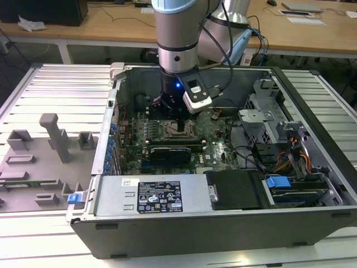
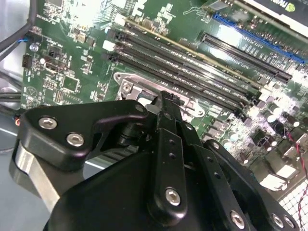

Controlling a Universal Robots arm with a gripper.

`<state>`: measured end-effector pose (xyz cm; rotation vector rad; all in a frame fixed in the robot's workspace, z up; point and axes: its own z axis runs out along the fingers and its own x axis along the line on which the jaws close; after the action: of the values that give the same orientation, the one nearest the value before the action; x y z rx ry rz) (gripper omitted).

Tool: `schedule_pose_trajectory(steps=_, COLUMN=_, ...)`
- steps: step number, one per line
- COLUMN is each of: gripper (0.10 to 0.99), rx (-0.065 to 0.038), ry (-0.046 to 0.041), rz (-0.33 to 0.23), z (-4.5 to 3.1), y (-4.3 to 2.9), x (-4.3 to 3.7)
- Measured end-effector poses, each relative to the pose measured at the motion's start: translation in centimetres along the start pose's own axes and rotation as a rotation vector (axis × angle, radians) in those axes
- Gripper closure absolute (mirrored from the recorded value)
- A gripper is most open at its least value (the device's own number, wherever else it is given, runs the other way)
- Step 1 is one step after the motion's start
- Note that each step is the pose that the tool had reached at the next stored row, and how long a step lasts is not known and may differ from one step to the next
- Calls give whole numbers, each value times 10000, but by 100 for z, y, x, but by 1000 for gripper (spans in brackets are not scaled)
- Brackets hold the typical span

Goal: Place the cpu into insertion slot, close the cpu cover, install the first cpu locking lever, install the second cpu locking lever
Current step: 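Install the second cpu locking lever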

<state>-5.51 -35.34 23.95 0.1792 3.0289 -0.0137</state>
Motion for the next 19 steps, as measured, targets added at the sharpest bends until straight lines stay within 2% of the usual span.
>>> schedule_pose_trajectory(steps=3, gripper=980, rx=-44, ry=6, rz=1, z=31, y=-36, x=24)
schedule_pose_trajectory(steps=7, gripper=980, rx=-219, ry=27, rz=22, z=59, y=-85, x=44)
schedule_pose_trajectory(steps=9, gripper=980, rx=-372, ry=44, rz=40, z=67, y=-107, x=61)
schedule_pose_trajectory(steps=13, gripper=980, rx=-754, ry=91, rz=78, z=79, y=-149, x=90)
schedule_pose_trajectory(steps=14, gripper=980, rx=-891, ry=107, rz=94, z=87, y=-177, x=99)
schedule_pose_trajectory(steps=16, gripper=980, rx=-991, ry=119, rz=104, z=98, y=-211, x=103)
schedule_pose_trajectory(steps=19, gripper=980, rx=-1195, ry=144, rz=128, z=117, y=-273, x=113)
